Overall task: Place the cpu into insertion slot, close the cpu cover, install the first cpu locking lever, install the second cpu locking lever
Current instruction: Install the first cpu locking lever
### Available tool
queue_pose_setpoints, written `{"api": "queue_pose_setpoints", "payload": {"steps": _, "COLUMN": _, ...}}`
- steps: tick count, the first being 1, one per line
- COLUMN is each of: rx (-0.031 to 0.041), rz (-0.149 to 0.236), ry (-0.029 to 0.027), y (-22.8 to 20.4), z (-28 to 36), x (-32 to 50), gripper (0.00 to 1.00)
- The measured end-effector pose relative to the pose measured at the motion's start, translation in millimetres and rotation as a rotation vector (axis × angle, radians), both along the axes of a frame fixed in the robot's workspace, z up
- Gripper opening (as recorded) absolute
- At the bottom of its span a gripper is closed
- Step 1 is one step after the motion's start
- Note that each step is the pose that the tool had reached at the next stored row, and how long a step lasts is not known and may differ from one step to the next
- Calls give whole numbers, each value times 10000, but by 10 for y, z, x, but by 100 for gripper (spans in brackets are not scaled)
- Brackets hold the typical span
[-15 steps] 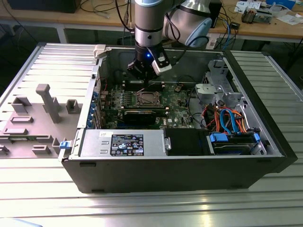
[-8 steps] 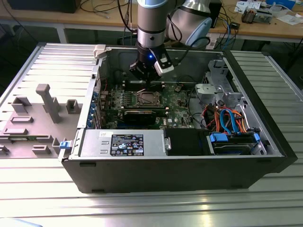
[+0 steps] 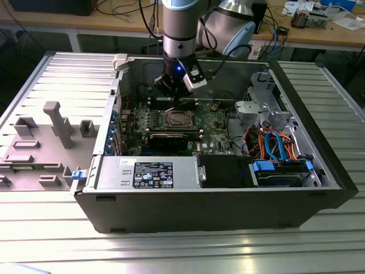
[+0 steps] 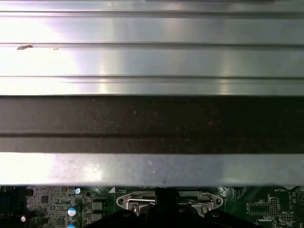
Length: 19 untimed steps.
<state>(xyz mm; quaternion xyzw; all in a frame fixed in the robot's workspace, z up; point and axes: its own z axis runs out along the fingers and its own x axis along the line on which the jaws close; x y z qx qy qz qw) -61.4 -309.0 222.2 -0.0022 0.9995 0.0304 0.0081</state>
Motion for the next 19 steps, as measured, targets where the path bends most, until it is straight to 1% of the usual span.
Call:
{"api": "queue_pose_setpoints", "payload": {"steps": 3, "rx": 1, "rz": 0, "ry": -25, "y": 13, "z": 0, "x": 0, "gripper": 11}}
{"api": "queue_pose_setpoints", "payload": {"steps": 6, "rx": 1, "rz": 3, "ry": -25, "y": 19, "z": 0, "x": 5, "gripper": 11}}
{"api": "queue_pose_setpoints", "payload": {"steps": 9, "rx": 1, "rz": 1, "ry": -26, "y": 25, "z": -2, "x": 32, "gripper": 11}}
{"api": "queue_pose_setpoints", "payload": {"steps": 11, "rx": 2, "rz": 1, "ry": -26, "y": 36, "z": -5, "x": 59, "gripper": 11}}
{"api": "queue_pose_setpoints", "payload": {"steps": 14, "rx": 1, "rz": 0, "ry": -26, "y": 39, "z": -17, "x": 100, "gripper": 11}}
{"api": "queue_pose_setpoints", "payload": {"steps": 15, "rx": 0, "rz": 1, "ry": -25, "y": 52, "z": -87, "x": 183, "gripper": 11}}
{"api": "queue_pose_setpoints", "payload": {"steps": 16, "rx": 0, "rz": -2, "ry": -25, "y": 57, "z": -167, "x": 228, "gripper": 11}}
{"api": "queue_pose_setpoints", "payload": {"steps": 17, "rx": 0, "rz": -18, "ry": -34, "y": 57, "z": -147, "x": 231, "gripper": 11}}
{"api": "queue_pose_setpoints", "payload": {"steps": 19, "rx": -6, "rz": -15, "ry": -32, "y": 57, "z": -150, "x": 237, "gripper": 11}}
